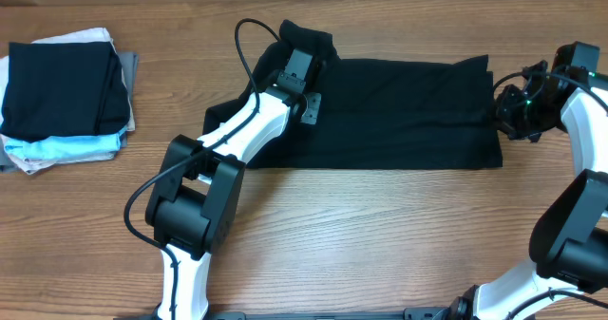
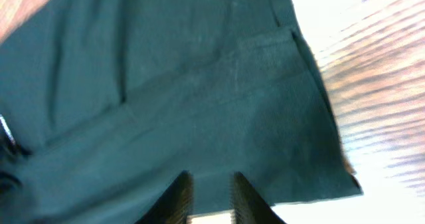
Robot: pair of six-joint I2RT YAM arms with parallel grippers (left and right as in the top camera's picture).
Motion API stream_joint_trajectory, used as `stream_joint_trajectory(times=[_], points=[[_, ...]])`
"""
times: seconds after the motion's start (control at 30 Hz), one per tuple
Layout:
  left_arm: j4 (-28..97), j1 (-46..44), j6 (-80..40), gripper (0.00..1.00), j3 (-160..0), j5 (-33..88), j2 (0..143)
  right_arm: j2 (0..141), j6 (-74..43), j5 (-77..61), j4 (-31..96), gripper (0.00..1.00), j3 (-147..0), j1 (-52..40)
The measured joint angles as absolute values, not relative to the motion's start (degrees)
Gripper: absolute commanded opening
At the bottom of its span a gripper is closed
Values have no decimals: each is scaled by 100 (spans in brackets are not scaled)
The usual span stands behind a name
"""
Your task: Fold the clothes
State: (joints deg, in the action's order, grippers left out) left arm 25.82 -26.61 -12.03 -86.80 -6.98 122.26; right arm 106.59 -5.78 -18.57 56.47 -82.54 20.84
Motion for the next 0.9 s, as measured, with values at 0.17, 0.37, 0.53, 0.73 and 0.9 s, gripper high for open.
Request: stream_joint_trajectory(times=[0.17,0.37,0.53,0.73,0.9], points=[[2567,-2659,-1297,4,-8680,-716,12405,10659,-615,-1907,5256,12,-7795,2016],[2523,-2652,-1339,4,-8680,-716,12484,10659,-620,-1909,4976,6,-7638,1839],[2523,-2652,-1339,4,-8680,-716,12484,10659,-672,-1820,4300,6,-7345,1699],[2523,-2652,-1339,4,-8680,-716,12484,10659,-1070,-1385,3765,6,-6910,1647],[2523,-2652,-1339,4,-8680,-716,12484,10659,-1243,-1264,3658,6,-6888,1647]])
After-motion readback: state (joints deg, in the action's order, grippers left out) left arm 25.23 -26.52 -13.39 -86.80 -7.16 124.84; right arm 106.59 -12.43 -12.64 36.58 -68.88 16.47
